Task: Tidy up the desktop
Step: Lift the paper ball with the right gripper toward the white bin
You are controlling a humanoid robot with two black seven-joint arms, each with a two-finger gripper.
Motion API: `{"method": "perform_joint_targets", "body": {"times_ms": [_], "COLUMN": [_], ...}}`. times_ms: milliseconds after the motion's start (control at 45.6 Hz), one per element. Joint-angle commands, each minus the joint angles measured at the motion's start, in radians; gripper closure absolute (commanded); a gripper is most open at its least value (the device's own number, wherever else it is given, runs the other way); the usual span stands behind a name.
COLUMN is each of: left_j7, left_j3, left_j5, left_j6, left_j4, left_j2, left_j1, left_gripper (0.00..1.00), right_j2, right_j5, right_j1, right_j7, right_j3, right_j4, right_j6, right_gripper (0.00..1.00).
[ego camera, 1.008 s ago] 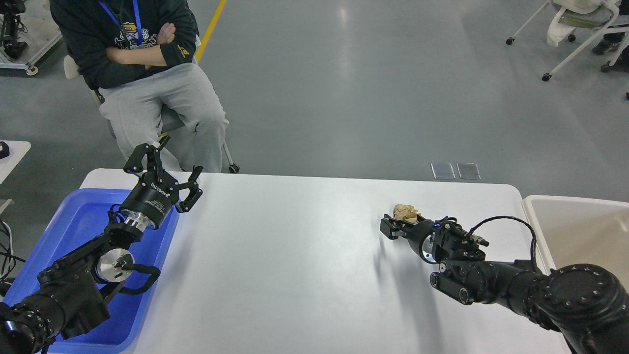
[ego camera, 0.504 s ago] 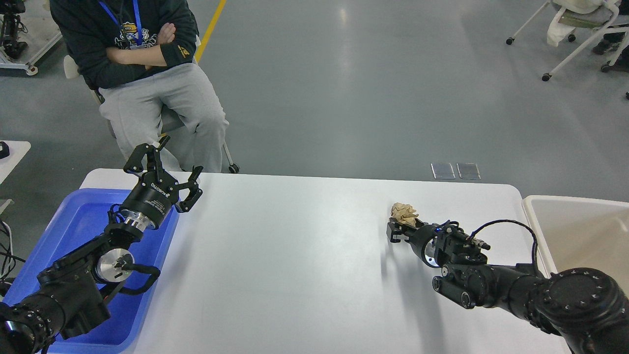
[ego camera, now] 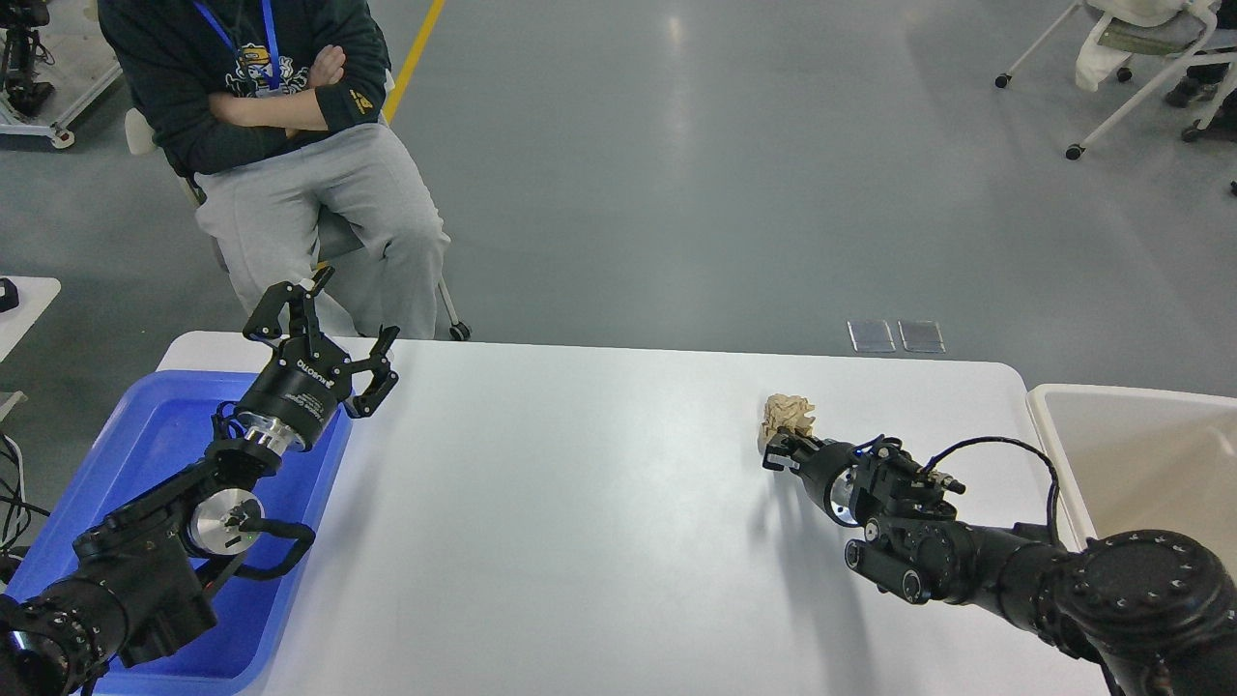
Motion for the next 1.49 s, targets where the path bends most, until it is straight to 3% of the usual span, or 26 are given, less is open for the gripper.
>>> {"method": "perform_joint_targets", "body": {"times_ms": [0, 285, 570, 789, 1052, 1249, 1468], "left_j7": [0.0, 0.0, 0.0, 0.0, 0.0, 0.0, 0.0], "left_j3": [0.0, 0.0, 0.0, 0.0, 0.0, 0.0, 0.0], "left_j5": [0.0, 0.0, 0.0, 0.0, 0.0, 0.0, 0.0], "left_j6": [0.0, 0.0, 0.0, 0.0, 0.0, 0.0, 0.0], "left_j4": [0.0, 0.0, 0.0, 0.0, 0.0, 0.0, 0.0], "left_j2": [0.0, 0.0, 0.0, 0.0, 0.0, 0.0, 0.0], "left_j1": [0.0, 0.0, 0.0, 0.0, 0.0, 0.0, 0.0], "left_gripper": [0.0, 0.0, 0.0, 0.0, 0.0, 0.0, 0.0], "right_j2": [0.0, -0.015, -0.336, -0.6, -0.828, -0.943, -0.992], "right_j5": [0.027, 0.042, 0.08, 0.122, 0.157, 0.197, 0.197], "right_j1": [0.002, 0.021, 0.021, 0.039, 0.106, 0.192, 0.235], "right_j7": [0.035, 0.07, 0.064, 0.063, 0.04, 0.015, -0.031], "right_j3": [0.108, 0.327, 0.576, 0.595, 0.619, 0.618, 0.609], "right_j4": [0.042, 0.197, 0.458, 0.636, 0.858, 0.895, 0.832], "right_j6": [0.027, 0.106, 0.274, 0.341, 0.361, 0.423, 0.432], "right_gripper": [0.89, 0.89, 0.89, 0.89, 0.89, 0.89, 0.89]}}
